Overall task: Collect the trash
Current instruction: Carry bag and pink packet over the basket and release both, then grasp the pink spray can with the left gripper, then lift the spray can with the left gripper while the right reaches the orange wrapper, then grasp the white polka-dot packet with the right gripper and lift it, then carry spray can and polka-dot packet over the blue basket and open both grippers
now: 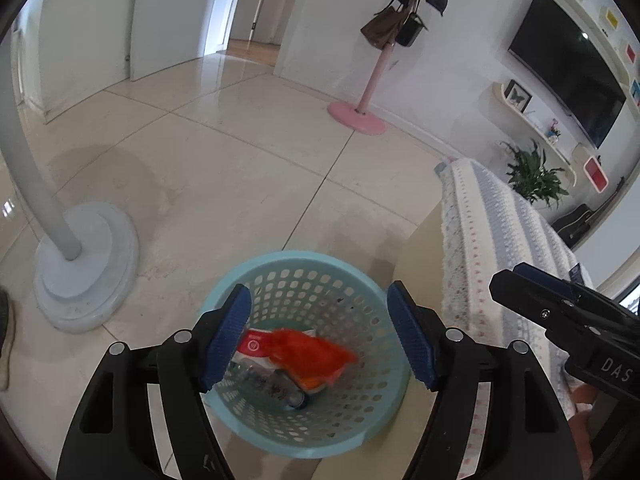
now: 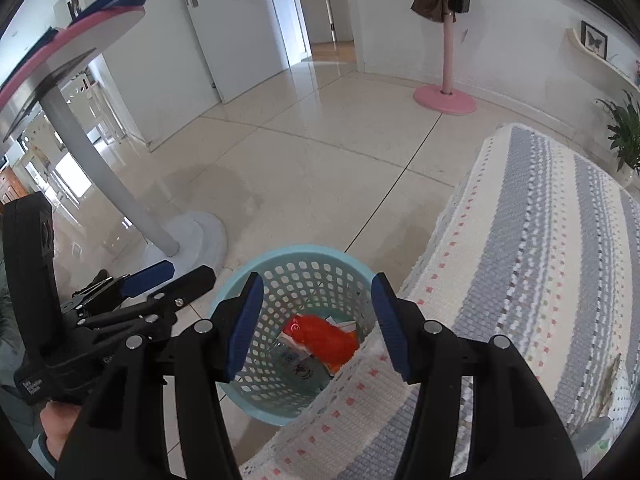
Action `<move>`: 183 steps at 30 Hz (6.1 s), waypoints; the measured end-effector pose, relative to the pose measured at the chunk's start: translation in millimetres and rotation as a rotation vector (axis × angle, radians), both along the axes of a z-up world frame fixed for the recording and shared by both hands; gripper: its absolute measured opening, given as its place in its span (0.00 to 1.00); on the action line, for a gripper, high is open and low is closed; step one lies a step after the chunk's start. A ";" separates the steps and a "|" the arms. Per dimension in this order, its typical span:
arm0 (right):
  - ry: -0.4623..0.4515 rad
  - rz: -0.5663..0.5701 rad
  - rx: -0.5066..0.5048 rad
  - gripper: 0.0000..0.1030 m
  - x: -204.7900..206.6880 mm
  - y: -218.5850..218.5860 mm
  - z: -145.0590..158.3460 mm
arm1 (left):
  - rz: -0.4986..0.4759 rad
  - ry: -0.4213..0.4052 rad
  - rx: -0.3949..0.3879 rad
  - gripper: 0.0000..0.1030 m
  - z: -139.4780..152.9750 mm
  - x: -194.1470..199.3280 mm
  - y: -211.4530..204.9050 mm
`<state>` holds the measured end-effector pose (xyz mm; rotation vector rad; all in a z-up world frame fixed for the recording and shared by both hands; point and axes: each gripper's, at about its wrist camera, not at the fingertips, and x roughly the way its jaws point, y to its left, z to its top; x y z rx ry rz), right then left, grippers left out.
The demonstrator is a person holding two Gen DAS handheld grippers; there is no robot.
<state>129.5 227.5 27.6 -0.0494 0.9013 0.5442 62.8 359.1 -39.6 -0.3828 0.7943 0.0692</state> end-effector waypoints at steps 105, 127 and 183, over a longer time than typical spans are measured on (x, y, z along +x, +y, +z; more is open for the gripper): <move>0.275 -0.668 0.149 0.69 -88.9 -409.2 -40.3 | -0.671 0.122 0.110 0.48 -18.7 -33.8 -357.1; 0.115 -0.298 -0.130 0.69 -26.9 -311.4 -50.2 | -0.461 0.099 0.008 0.45 -13.5 -12.7 -297.2; 0.018 0.085 -0.113 0.21 -3.7 28.9 -11.2 | 0.004 0.047 -0.016 0.64 -13.0 -4.5 3.2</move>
